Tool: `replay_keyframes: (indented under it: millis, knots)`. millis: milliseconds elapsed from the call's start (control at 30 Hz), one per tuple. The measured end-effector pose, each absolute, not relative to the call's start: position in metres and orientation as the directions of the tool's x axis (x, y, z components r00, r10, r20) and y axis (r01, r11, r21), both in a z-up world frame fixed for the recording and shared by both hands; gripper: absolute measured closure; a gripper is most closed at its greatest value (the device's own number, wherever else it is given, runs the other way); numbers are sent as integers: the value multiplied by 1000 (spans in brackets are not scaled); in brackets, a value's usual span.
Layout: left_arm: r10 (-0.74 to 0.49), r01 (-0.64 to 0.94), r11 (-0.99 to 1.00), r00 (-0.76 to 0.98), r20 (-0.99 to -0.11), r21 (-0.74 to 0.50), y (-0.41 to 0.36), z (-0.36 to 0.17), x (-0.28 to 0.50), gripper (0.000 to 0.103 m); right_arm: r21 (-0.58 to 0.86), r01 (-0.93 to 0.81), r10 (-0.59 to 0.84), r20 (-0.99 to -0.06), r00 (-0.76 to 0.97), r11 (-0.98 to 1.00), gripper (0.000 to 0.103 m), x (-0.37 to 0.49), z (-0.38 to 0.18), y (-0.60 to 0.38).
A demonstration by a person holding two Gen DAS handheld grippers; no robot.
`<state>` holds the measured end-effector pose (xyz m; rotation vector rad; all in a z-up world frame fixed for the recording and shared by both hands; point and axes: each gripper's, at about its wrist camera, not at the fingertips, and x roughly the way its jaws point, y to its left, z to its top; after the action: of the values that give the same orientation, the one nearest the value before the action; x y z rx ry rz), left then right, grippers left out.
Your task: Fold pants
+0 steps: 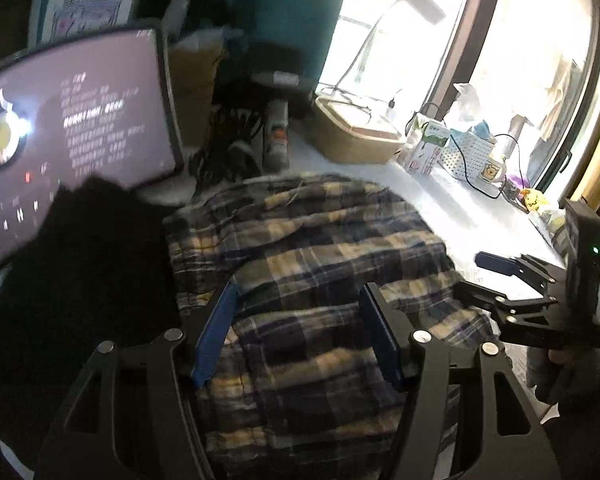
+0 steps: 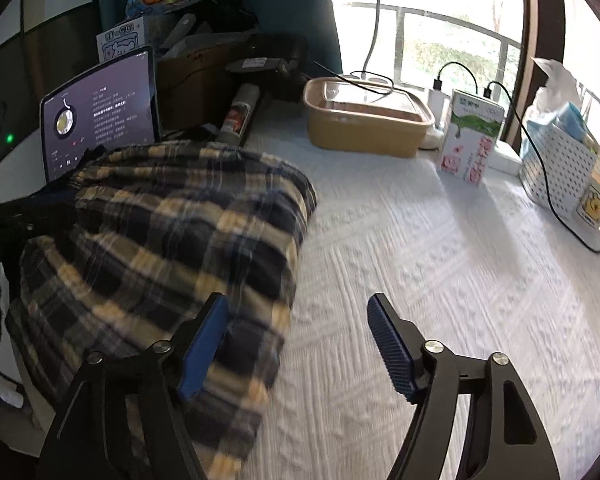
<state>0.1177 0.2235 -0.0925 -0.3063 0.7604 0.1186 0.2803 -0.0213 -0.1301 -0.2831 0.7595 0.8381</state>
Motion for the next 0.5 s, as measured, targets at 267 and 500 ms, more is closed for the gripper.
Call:
replay_keyframes:
  millis: [267,500]
  knots:
    - [6,-215,947,753,-658,-238,217,-82,95,39,56,-721,542,-700,465,691,26,264,-129,-57]
    - [-23,-146,961,806,-592,-236,189,-56,78,39,56,-687,526,-689,499,724,25,249,-124,-85]
